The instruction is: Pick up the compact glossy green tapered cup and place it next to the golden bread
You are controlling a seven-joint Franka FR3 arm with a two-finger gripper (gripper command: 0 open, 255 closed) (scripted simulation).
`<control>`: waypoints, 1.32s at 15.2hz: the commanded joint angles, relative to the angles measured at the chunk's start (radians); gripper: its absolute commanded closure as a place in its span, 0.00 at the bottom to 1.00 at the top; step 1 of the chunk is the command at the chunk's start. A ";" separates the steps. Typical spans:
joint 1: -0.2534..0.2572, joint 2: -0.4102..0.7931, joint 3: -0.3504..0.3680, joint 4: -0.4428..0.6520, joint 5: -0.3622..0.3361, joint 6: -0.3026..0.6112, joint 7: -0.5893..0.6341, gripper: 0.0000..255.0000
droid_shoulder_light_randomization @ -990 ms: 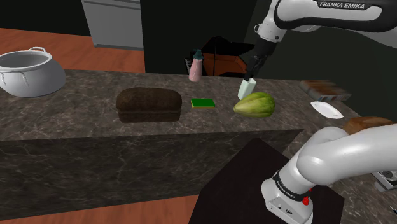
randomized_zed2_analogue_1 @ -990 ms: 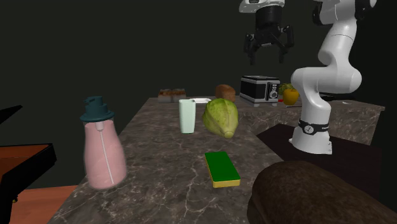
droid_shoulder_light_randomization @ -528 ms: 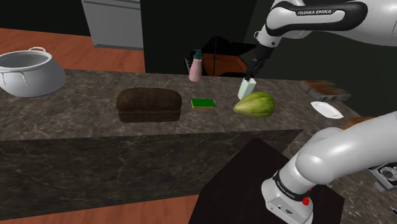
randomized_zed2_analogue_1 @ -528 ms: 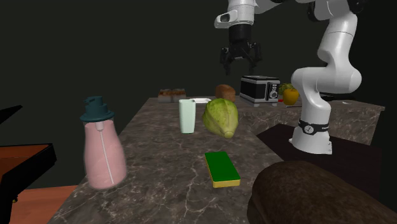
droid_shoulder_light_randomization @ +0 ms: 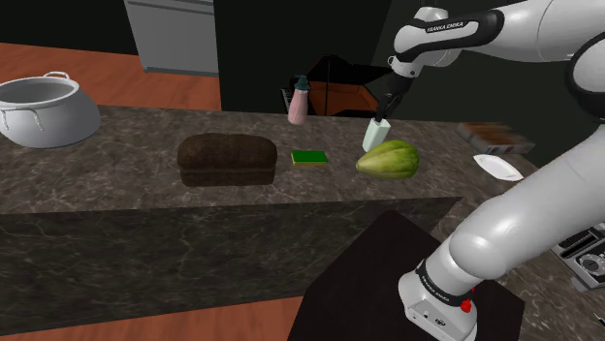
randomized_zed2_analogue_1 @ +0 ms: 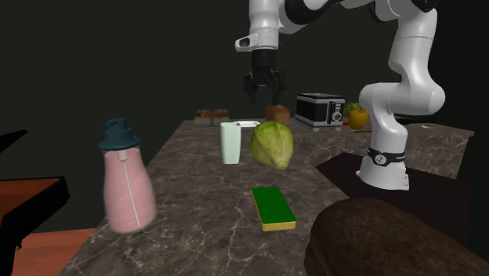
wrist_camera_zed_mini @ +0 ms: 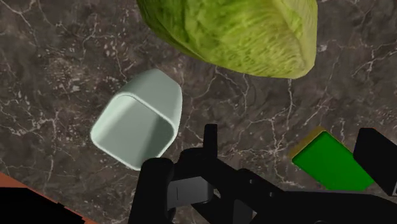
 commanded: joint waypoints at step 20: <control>-0.144 0.529 -0.084 0.338 0.232 0.129 -0.283 0.00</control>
